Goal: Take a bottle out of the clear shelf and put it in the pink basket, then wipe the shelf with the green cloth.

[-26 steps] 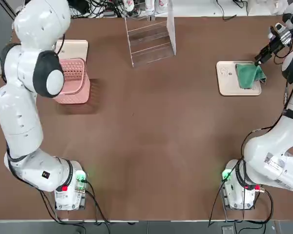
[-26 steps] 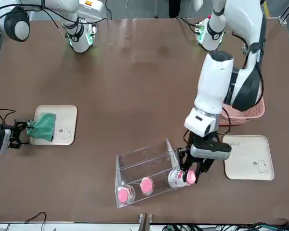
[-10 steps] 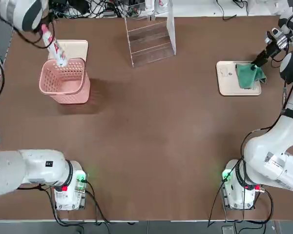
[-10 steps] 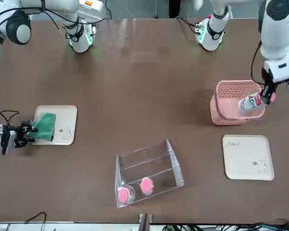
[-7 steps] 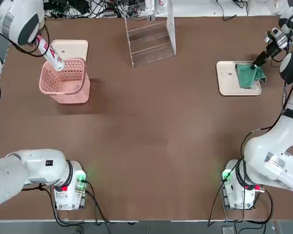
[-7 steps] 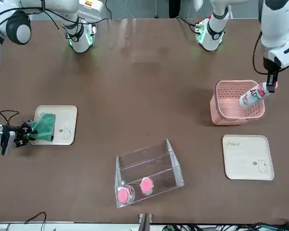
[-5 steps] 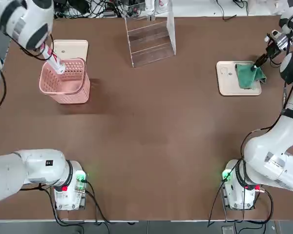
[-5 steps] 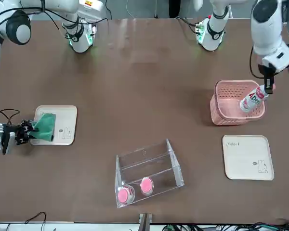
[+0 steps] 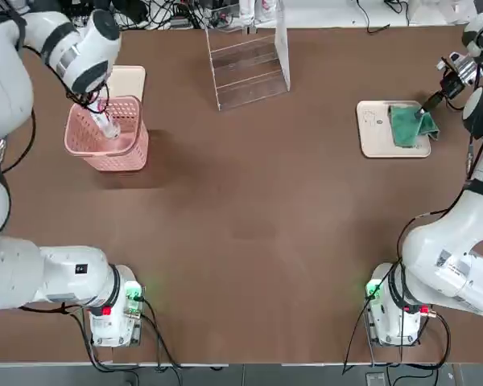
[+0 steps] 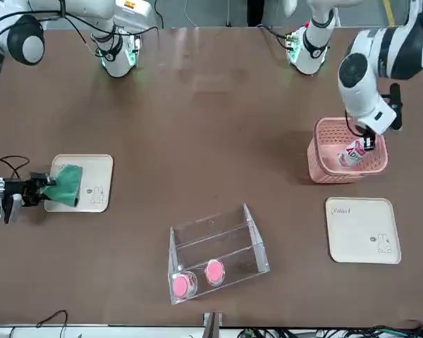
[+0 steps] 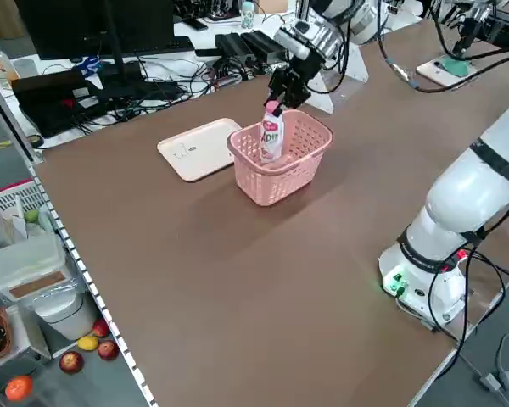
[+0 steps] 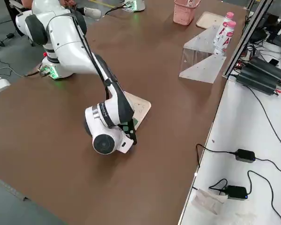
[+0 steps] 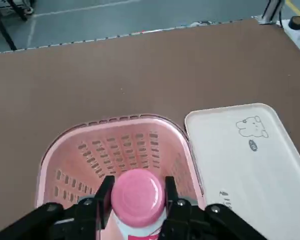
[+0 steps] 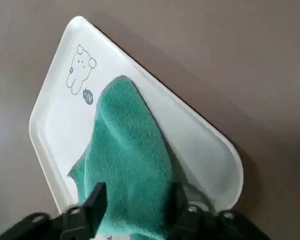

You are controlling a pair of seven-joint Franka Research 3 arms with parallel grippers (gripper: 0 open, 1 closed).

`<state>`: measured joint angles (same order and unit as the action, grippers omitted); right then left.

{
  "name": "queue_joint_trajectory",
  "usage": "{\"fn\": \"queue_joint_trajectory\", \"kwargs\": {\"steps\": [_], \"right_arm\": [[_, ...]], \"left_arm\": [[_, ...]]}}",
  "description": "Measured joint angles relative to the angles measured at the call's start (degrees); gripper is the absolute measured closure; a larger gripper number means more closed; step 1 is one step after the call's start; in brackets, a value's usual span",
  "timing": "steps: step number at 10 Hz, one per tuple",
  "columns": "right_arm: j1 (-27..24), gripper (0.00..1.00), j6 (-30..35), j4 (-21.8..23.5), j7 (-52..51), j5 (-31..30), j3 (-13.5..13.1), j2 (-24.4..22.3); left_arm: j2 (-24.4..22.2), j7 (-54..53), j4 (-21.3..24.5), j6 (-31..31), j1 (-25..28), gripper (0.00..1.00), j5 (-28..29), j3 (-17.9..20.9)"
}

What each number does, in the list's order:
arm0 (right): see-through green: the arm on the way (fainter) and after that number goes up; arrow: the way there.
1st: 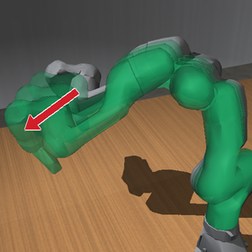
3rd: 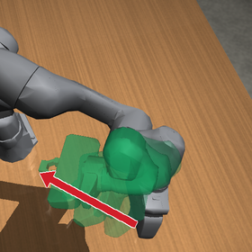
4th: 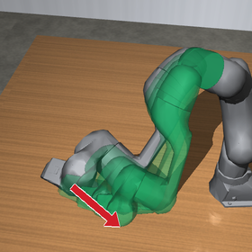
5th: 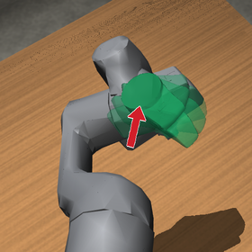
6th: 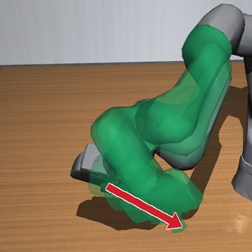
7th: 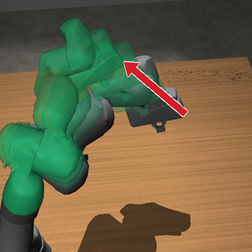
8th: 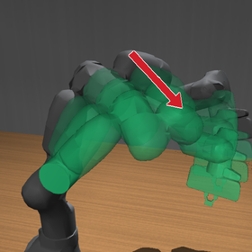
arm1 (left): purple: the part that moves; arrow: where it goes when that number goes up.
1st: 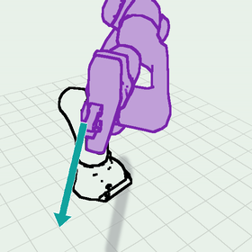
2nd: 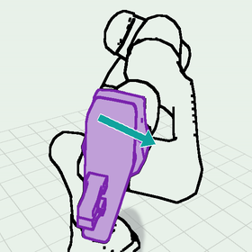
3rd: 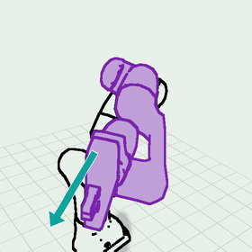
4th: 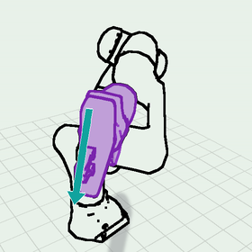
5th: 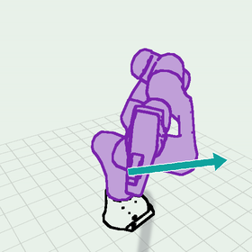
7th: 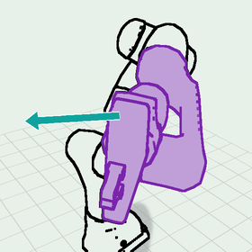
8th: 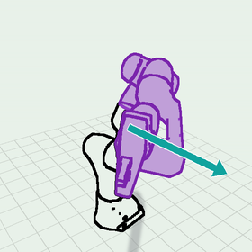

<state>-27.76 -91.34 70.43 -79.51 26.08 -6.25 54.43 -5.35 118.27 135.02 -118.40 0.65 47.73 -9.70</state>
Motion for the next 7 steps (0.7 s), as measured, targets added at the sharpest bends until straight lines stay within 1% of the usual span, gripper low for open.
{"fn": "queue_joint_trajectory", "kwargs": {"steps": [1,2,3,4,5,6,7], "right_arm": [[0.02,0.63,0.01,-0.20,-0.63,-0.43,0.04,-0.01],[0.07,0.76,0.02,-0.30,-1.81,-0.58,0.09,-0.01],[0.12,0.93,0.02,-0.34,-2.88,-0.62,0.09,-0.02],[0.19,0.95,0.08,-0.50,-3.27,-0.64,0.12,-0.11],[0.49,0.95,0.84,-0.99,-3.25,-0.66,0.18,-0.52],[0.98,0.95,3.47,-1.58,-2.09,-0.90,0.23,-1.62],[1.83,0.95,7.46,-2.17,0.42,-1.86,0.31,-3.38]], "left_arm": [[2.94,4.07,-0.02,0.53,-0.04,0.55,2.20,-0.58],[5.37,6.37,-0.20,0.61,-0.05,0.55,2.97,-0.81],[6.74,7.06,-0.84,0.64,-0.01,0.55,3.00,-0.82],[7.37,7.09,-1.83,0.77,0.01,0.55,3.00,-0.81],[7.61,7.09,-2.58,1.06,-0.01,0.55,3.00,-0.82],[7.69,7.09,-2.85,1.41,-0.02,0.54,3.00,-0.84],[7.67,7.09,-3.01,1.79,-0.04,0.53,3.01,-0.87]]}}
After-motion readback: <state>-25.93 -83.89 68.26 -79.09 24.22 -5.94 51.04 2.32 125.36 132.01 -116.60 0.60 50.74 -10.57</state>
